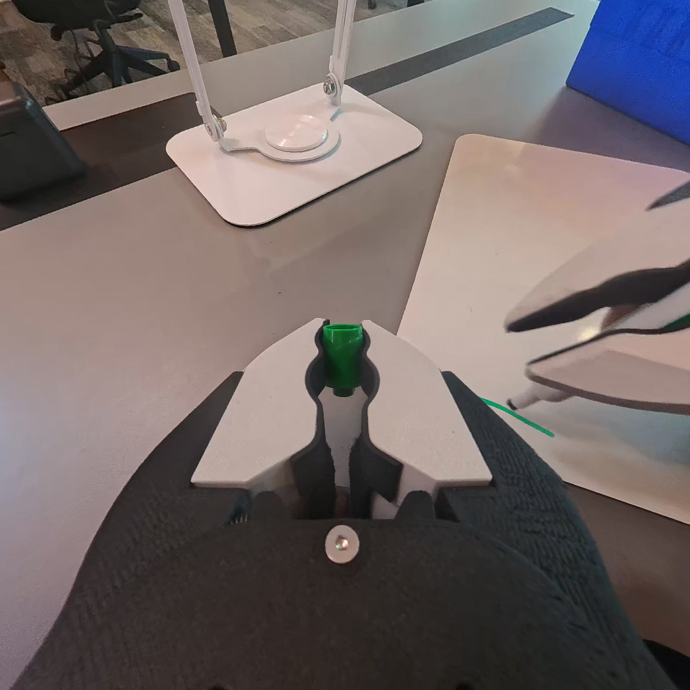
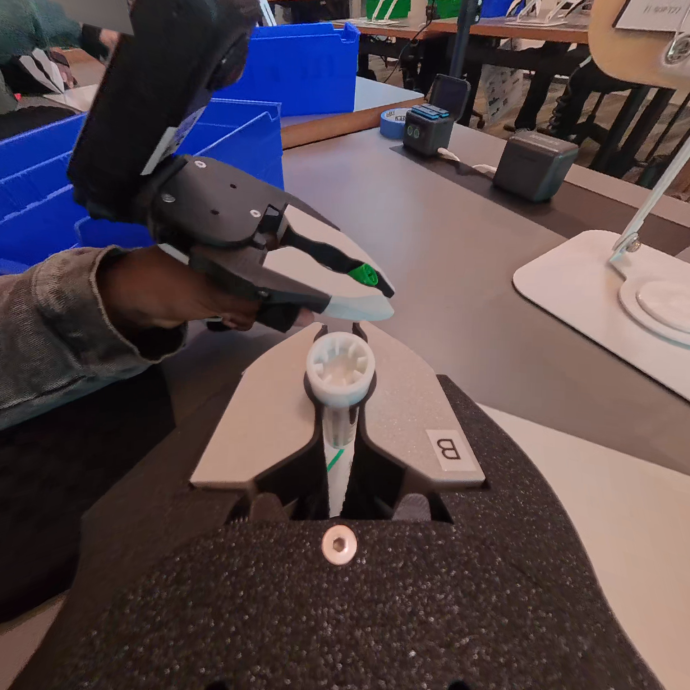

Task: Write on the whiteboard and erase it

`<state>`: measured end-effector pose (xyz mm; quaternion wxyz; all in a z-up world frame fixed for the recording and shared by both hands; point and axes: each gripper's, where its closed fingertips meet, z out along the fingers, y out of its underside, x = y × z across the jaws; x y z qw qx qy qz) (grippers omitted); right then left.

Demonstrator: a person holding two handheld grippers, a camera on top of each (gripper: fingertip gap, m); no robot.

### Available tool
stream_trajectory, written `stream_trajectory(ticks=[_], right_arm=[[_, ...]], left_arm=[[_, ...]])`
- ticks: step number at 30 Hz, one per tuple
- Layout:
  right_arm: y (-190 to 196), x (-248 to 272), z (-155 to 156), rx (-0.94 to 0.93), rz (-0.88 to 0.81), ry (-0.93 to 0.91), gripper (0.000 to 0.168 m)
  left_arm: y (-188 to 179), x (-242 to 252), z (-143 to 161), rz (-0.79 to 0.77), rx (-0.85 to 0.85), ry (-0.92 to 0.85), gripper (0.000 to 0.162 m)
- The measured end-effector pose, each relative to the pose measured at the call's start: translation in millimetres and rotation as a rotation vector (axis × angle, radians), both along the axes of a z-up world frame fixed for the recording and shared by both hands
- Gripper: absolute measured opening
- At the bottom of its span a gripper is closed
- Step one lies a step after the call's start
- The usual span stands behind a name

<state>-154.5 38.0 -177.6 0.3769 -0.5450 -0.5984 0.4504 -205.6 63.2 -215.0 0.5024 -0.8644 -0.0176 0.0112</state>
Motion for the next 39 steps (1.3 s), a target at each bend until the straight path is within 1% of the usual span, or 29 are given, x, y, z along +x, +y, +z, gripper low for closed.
stream_trajectory(ticks=[7,16,24,26,33,37,39], right_arm=[[4.4,-15.9,-9.4,0.004,0.019,-0.012,0.014],[13.2,9.3,-10.9,0.025,-0.013,-0.045,0.014],[33.5,-11.7,-10.7,0.036,-0.041,-0.024,0.014],[33.0,-6.9,-11.1,0.039,-0.043,-0.034,0.014],[27.9,33.7,-11.9,0.025,-0.076,-0.066,0.014],[42.9,22.5,1.6,0.031,-0.102,-0.002,0.013],[50.6,11.9,2.2,0.039,-0.099,0.001,0.014]], left_arm=[[-0.2,0.7,-0.9,-0.006,-0.003,-0.006,0.014],[0.3,1.4,-1.2,-0.013,-0.005,-0.008,0.014],[0.6,3.0,-2.6,-0.022,-0.012,-0.002,0.014],[0.6,3.3,-3.5,-0.022,-0.015,-0.003,0.014],[1.5,3.4,-5.7,-0.03,-0.022,-0.002,0.014],[1.5,4.2,-5.1,-0.029,-0.022,0.004,0.014],[1.6,4.0,-5.8,-0.03,-0.024,0.005,0.014]])
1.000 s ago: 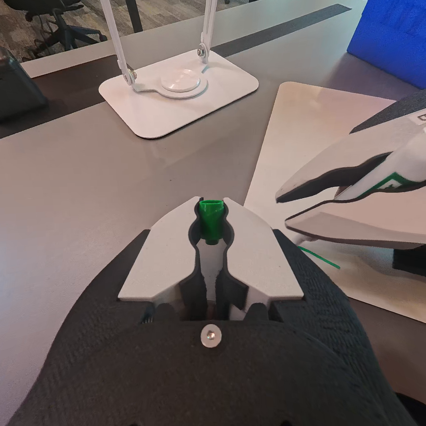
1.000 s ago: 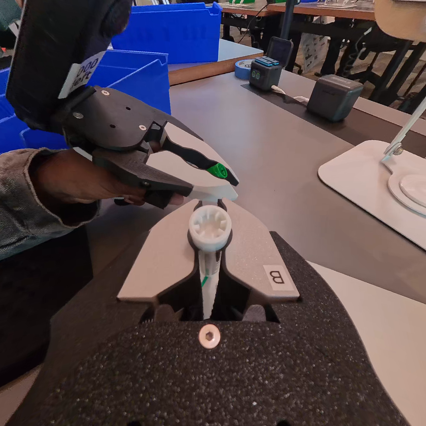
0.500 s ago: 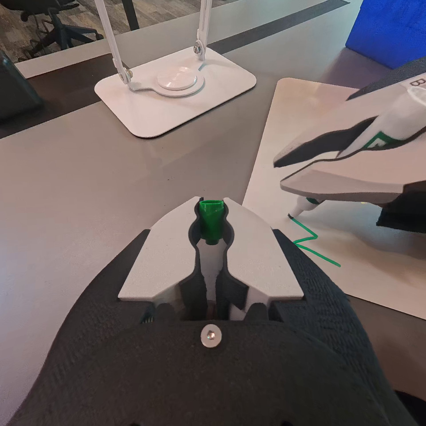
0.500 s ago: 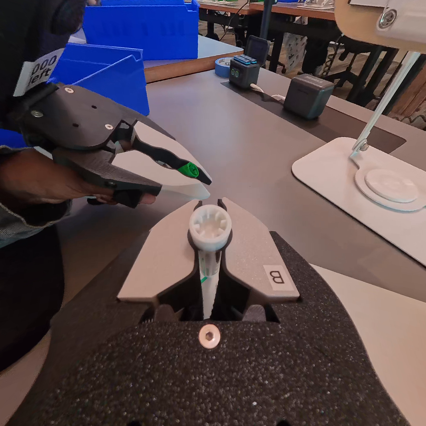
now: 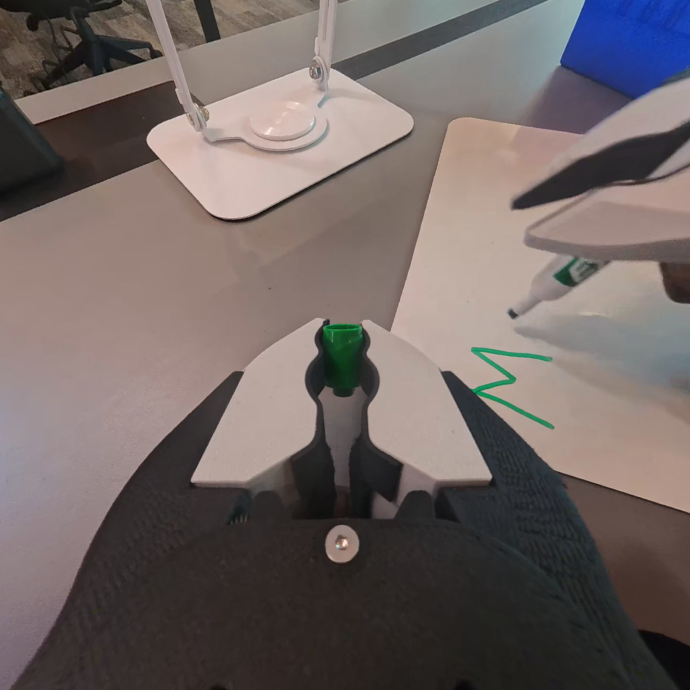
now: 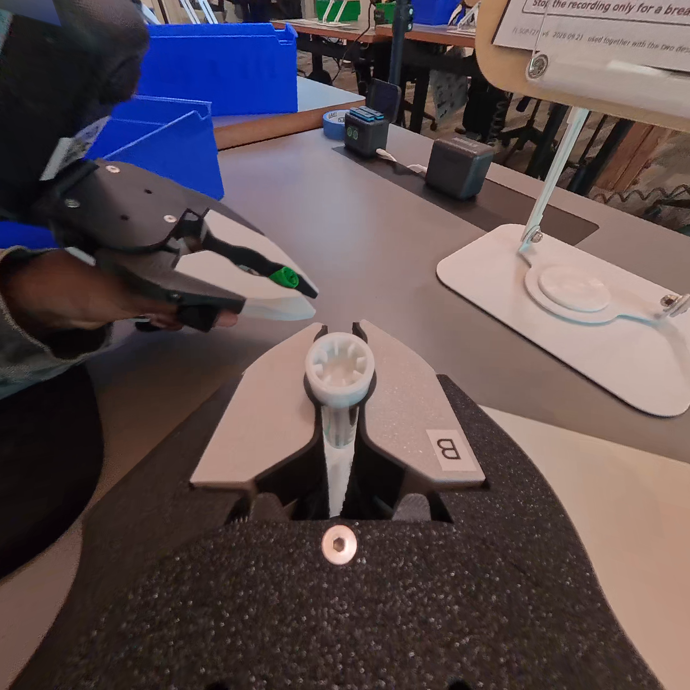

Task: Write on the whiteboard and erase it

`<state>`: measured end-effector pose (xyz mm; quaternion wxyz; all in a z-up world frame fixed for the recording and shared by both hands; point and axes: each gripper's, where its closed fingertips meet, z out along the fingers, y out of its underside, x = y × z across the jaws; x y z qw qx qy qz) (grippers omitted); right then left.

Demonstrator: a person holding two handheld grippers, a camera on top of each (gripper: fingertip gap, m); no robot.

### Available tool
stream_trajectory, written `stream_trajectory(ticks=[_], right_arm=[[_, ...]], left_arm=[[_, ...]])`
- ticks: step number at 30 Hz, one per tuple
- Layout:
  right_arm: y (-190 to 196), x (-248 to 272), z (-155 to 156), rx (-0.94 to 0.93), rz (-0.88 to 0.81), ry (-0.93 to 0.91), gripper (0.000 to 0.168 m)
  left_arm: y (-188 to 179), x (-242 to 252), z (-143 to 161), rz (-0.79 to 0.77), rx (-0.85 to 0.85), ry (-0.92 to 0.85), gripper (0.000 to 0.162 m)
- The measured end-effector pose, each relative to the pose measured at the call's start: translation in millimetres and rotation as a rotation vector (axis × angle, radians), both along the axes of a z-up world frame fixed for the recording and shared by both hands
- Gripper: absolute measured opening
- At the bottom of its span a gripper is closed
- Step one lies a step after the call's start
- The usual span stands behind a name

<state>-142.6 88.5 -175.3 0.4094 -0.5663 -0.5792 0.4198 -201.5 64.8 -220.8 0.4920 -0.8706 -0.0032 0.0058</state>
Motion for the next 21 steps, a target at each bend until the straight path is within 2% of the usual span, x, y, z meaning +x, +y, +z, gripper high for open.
stream_trajectory(ticks=[8,16,21], right_arm=[[9.0,-16.1,-15.0,-0.007,0.007,-0.042,0.014],[-4.7,25.7,-16.5,-0.059,-0.022,-0.08,0.014],[0.5,6.2,-4.7,-0.025,-0.011,-0.02,0.014]], left_arm=[[0.0,0.6,-2.5,-0.01,-0.007,0.001,0.014],[0.7,1.9,-3.6,-0.017,-0.013,0.002,0.014],[0.5,2.4,-3.2,-0.02,-0.011,0.009,0.014]])
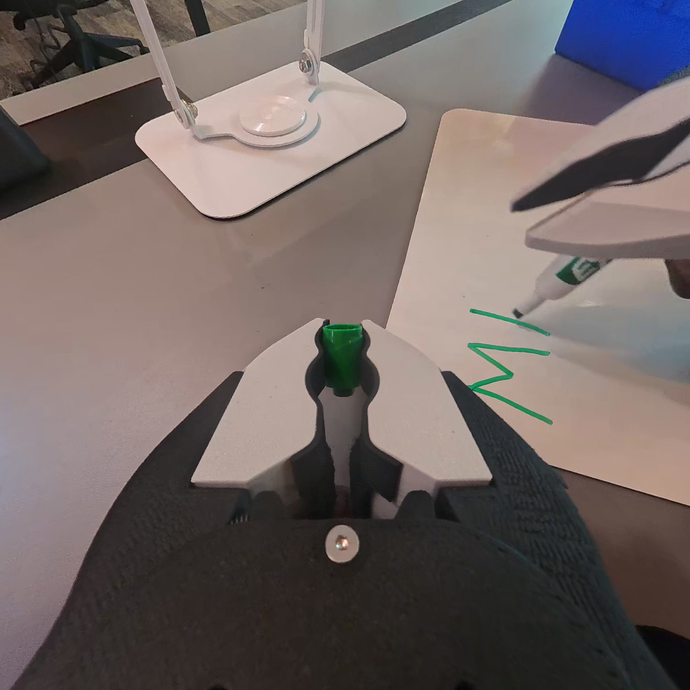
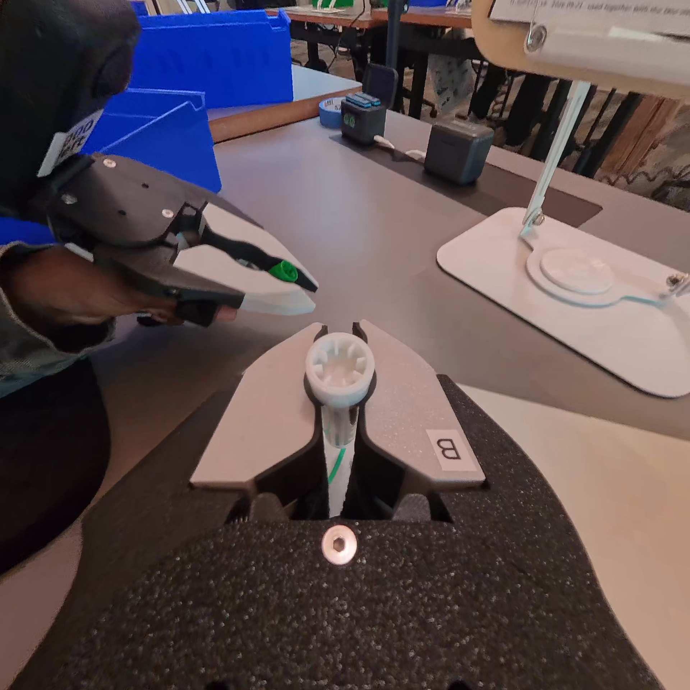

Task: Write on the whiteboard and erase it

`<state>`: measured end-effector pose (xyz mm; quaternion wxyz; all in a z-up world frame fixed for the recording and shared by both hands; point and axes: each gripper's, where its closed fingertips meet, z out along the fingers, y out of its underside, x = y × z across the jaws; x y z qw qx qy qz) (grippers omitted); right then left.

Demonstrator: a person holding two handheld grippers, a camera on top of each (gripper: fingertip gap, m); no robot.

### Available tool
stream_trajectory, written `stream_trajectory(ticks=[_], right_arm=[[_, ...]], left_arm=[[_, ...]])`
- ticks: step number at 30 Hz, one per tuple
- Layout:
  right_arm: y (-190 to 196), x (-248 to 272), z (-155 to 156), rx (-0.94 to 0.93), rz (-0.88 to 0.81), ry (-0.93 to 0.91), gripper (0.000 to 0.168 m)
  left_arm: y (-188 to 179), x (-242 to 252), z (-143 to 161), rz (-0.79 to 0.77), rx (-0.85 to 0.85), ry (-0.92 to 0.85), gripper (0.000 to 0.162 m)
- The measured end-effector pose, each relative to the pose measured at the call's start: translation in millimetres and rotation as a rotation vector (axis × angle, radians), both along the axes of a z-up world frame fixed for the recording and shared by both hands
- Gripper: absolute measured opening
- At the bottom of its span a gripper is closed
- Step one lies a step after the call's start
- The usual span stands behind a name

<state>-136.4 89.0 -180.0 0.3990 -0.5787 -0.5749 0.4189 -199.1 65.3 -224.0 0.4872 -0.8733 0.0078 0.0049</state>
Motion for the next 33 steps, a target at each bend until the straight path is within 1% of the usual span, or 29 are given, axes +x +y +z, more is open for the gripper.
stream_trajectory(ticks=[4,7,16,27,30,33], right_arm=[[5.6,-19.3,-3.0,0.015,0.016,-0.003,0.014],[8.7,-19.6,-10.0,0.017,0.014,-0.029,0.014],[23.5,28.6,-11.5,0.022,-0.052,-0.067,0.014],[41.8,-20.3,-9.4,0.028,-0.042,-0.027,0.013],[42.2,-17.1,-5.8,0.029,-0.046,-0.022,0.014],[52.6,-8.4,-3.7,0.031,-0.076,-0.02,0.013]], left_arm=[[0.7,0.8,-1.5,-0.006,0.001,-0.008,0.014],[0.1,1.1,-0.7,-0.007,-0.002,-0.012,0.014],[0.6,2.5,-0.7,-0.014,-0.005,-0.008,0.014],[0.0,3.4,-1.6,-0.019,-0.008,-0.009,0.014],[-0.3,3.8,-2.4,-0.02,-0.01,-0.007,0.014],[0.0,4.3,-2.6,-0.023,-0.013,-0.007,0.014]])
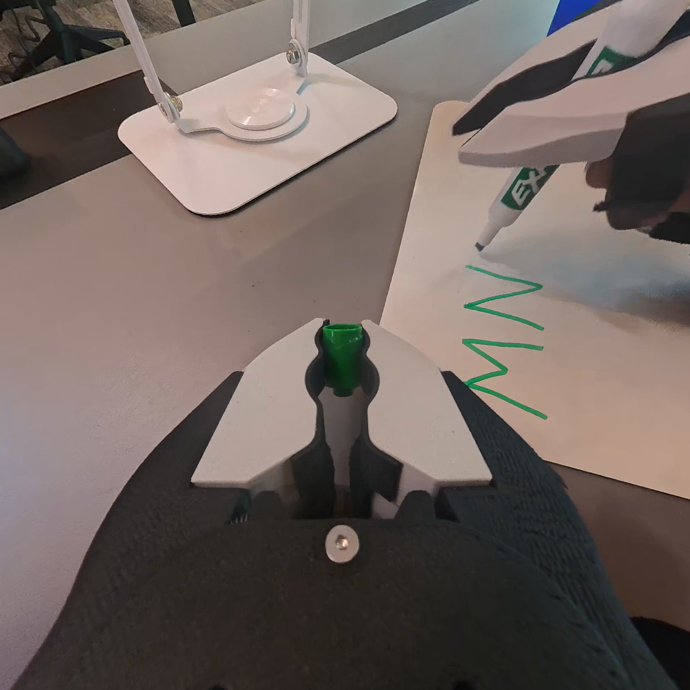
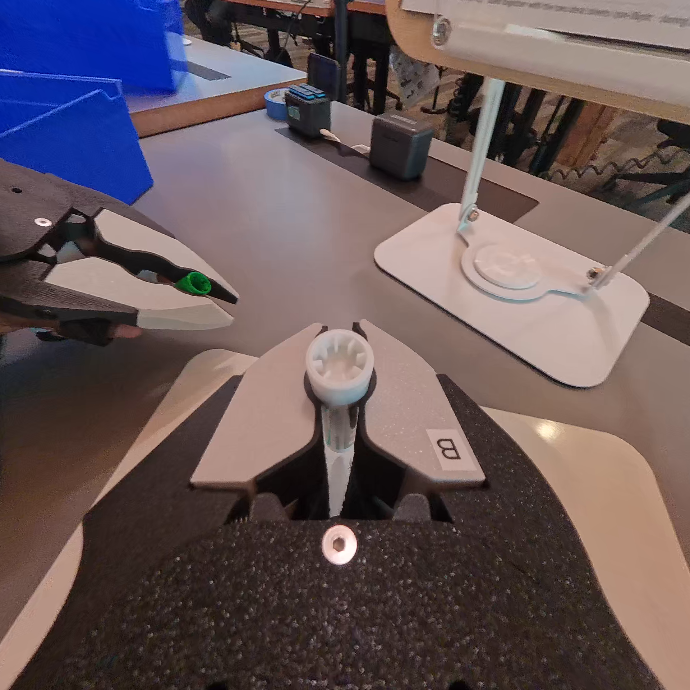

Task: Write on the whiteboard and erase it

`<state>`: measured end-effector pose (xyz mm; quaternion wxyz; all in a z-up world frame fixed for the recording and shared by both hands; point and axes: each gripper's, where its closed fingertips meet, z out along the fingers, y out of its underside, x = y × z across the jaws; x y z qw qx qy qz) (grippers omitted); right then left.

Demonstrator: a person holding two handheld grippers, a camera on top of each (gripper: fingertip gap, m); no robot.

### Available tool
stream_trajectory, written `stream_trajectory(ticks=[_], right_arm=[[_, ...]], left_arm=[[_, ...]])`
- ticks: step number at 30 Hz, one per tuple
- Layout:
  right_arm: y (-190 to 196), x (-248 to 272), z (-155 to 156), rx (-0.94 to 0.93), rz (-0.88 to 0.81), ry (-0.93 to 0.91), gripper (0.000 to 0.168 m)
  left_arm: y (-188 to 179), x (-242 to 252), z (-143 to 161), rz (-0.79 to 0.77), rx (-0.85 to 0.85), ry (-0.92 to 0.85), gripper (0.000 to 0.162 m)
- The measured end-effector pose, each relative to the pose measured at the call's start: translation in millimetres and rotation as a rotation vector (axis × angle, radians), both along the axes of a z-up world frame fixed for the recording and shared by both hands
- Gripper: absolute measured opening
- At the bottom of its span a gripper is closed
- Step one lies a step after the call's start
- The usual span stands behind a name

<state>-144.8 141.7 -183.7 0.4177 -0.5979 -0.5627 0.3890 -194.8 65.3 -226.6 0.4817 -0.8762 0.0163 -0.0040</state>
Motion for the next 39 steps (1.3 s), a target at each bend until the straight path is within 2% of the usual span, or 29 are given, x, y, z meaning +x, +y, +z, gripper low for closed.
stream_trajectory(ticks=[4,8,13,17,22,29,34,39], right_arm=[[10.4,0.1,-5.1,0.0,-0.017,-0.007,0.013],[3.1,-1.2,-6.0,-0.006,0.0,-0.009,0.013],[-10.4,22.5,-7.3,-0.015,0.009,-0.049,0.014],[2.8,34.9,-8.9,0.021,-0.025,-0.075,0.014],[20.1,17.7,-7.5,0.036,-0.045,-0.043,0.014],[-1.7,-4.6,-4.9,0.04,0.031,-0.029,0.013],[30.9,2.6,3.6,0.034,-0.031,-0.004,0.013],[36.3,3.4,-4.4,0.023,-0.029,-0.025,0.013]], left_arm=[[0.8,0.8,0.0,-0.004,0.0,0.003,0.014],[1.1,0.1,-1.4,-0.003,-0.004,0.003,0.014],[0.8,1.3,-3.2,-0.005,-0.011,0.006,0.014],[0.5,1.5,-2.7,-0.006,-0.011,0.005,0.014],[0.7,1.1,-2.7,-0.005,-0.009,0.004,0.014],[1.2,0.7,-4.2,-0.005,-0.013,0.005,0.014],[0.7,1.3,-3.5,-0.01,-0.012,0.007,0.014],[1.0,1.4,-4.1,-0.009,-0.014,0.007,0.014]])
